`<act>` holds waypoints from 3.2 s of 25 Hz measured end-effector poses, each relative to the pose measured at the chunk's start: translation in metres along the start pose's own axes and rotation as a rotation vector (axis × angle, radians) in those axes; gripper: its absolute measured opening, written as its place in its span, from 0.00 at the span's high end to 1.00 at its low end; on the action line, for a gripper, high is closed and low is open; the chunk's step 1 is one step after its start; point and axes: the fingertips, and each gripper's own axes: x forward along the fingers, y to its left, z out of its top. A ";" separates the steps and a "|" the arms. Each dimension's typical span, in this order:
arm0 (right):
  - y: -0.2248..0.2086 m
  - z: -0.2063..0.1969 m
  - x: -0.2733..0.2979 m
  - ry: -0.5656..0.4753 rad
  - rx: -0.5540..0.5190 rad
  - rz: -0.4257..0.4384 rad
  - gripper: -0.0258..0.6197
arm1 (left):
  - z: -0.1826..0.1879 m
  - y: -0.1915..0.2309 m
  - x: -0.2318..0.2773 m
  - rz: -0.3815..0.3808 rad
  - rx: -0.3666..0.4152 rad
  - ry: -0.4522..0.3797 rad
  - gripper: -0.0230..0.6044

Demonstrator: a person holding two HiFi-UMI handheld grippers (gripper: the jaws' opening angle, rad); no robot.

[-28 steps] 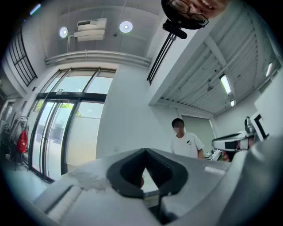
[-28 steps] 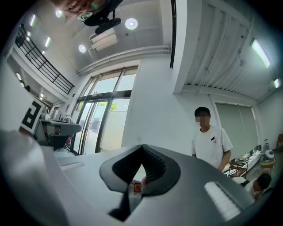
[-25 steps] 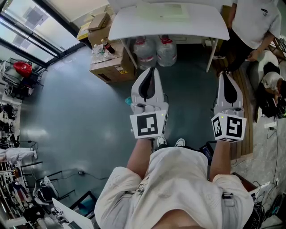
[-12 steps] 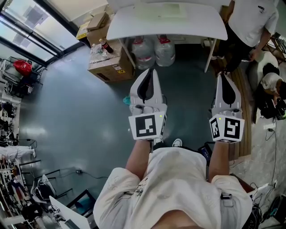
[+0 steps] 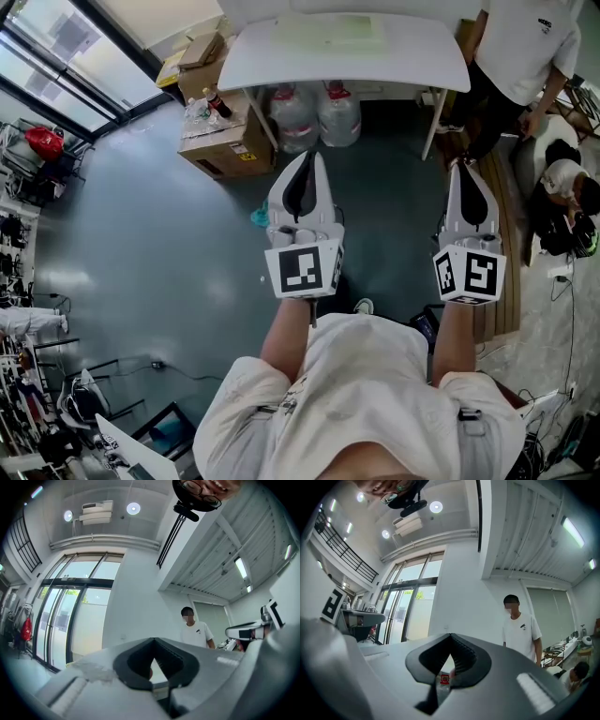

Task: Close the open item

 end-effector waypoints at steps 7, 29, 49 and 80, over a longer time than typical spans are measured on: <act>0.001 -0.006 0.027 0.000 -0.012 -0.009 0.96 | -0.010 0.011 0.027 -0.025 -0.003 -0.023 0.96; 0.022 -0.033 0.210 0.026 -0.035 -0.044 0.96 | -0.053 0.106 0.190 -0.065 -0.067 0.001 0.96; 0.049 -0.048 0.306 0.011 -0.045 -0.067 0.96 | -0.075 0.165 0.269 -0.110 -0.078 -0.020 0.96; -0.077 -0.091 0.503 0.022 -0.025 -0.031 0.96 | -0.120 0.145 0.492 -0.057 -0.058 0.014 0.96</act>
